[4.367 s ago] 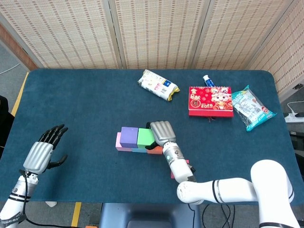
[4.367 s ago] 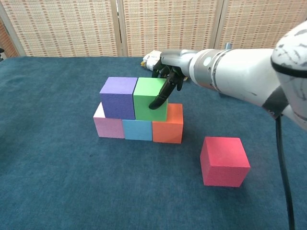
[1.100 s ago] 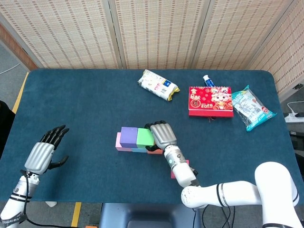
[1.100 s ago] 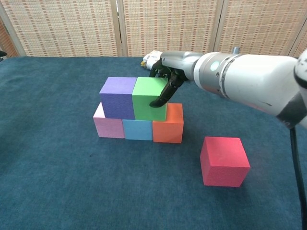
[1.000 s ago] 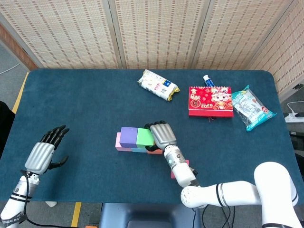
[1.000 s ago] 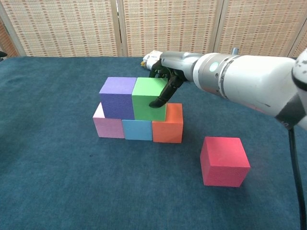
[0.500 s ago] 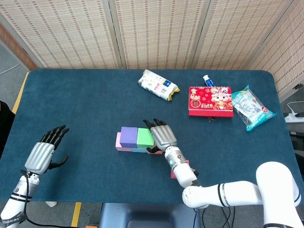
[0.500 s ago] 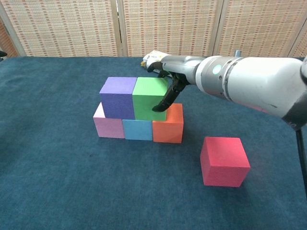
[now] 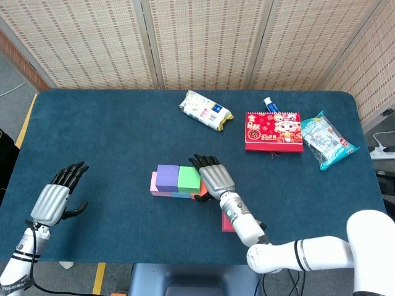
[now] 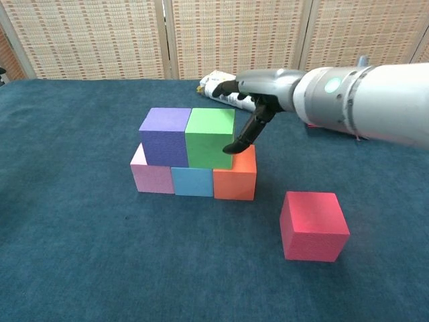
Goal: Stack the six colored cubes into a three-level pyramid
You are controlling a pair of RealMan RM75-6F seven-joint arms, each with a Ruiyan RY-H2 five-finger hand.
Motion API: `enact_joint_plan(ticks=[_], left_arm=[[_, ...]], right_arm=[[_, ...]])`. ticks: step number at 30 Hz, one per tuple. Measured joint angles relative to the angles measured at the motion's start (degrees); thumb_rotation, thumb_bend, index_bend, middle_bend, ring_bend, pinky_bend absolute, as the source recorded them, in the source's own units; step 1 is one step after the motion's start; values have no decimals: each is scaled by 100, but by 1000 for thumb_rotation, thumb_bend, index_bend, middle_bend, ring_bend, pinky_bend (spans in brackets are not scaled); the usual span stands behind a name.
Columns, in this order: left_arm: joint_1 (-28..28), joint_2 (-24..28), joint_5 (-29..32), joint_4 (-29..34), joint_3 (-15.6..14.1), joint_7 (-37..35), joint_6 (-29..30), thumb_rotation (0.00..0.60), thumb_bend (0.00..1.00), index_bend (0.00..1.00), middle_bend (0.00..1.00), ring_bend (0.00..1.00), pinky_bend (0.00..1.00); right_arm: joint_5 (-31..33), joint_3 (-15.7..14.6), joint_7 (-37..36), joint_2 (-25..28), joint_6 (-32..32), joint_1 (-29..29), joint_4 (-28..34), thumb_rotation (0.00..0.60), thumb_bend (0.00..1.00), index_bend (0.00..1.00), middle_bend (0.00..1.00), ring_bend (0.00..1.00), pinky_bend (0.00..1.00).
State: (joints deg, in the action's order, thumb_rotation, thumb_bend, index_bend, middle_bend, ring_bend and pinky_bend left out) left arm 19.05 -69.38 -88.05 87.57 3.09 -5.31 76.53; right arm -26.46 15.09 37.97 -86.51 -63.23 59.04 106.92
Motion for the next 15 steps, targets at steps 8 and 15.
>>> enact_joint_plan(ticks=[8, 15], left_arm=[[70, 39, -116, 104, -4, -27, -36, 600, 321, 0, 0, 0, 113], [121, 46, 34, 224, 56, 141, -143, 600, 321, 0, 0, 0, 113]], right_arm=[[-1178, -293, -970, 1554, 35, -933, 910, 600, 304, 43, 160, 62, 189], [-2803, -903, -1915, 2277, 117, -1846, 1180, 600, 228, 190, 254, 137, 268]])
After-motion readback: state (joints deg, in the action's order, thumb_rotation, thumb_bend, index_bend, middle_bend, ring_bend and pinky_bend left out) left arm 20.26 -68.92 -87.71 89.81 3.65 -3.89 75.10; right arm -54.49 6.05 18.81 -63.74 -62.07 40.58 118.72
